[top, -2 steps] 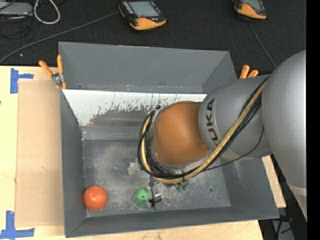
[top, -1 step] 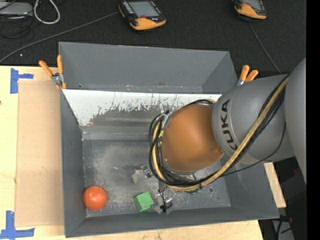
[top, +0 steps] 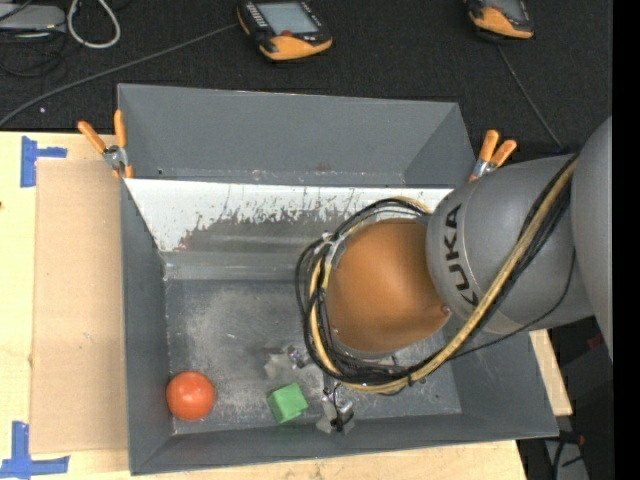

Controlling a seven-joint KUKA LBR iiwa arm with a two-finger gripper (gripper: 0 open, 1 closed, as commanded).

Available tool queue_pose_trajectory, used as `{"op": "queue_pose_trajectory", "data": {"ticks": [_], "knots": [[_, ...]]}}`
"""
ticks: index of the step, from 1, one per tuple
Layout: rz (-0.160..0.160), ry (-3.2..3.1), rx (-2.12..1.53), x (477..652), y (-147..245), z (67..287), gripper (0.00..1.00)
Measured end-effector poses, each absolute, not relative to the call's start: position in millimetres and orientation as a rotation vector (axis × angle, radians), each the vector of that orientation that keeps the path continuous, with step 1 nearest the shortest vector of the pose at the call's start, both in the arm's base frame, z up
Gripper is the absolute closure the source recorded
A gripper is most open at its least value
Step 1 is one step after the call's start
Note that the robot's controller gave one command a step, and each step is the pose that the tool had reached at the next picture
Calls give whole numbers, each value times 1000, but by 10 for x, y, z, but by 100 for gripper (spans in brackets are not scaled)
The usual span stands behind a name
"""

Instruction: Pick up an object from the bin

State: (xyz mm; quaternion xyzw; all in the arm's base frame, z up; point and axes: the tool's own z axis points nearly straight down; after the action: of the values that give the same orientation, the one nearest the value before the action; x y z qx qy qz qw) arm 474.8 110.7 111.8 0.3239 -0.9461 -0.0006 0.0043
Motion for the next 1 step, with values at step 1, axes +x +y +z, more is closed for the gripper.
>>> {"op": "queue_pose_trajectory", "data": {"ticks": [1], "knots": [[3, -2933, 1206, 4778, 1278, 735, 0]]}}
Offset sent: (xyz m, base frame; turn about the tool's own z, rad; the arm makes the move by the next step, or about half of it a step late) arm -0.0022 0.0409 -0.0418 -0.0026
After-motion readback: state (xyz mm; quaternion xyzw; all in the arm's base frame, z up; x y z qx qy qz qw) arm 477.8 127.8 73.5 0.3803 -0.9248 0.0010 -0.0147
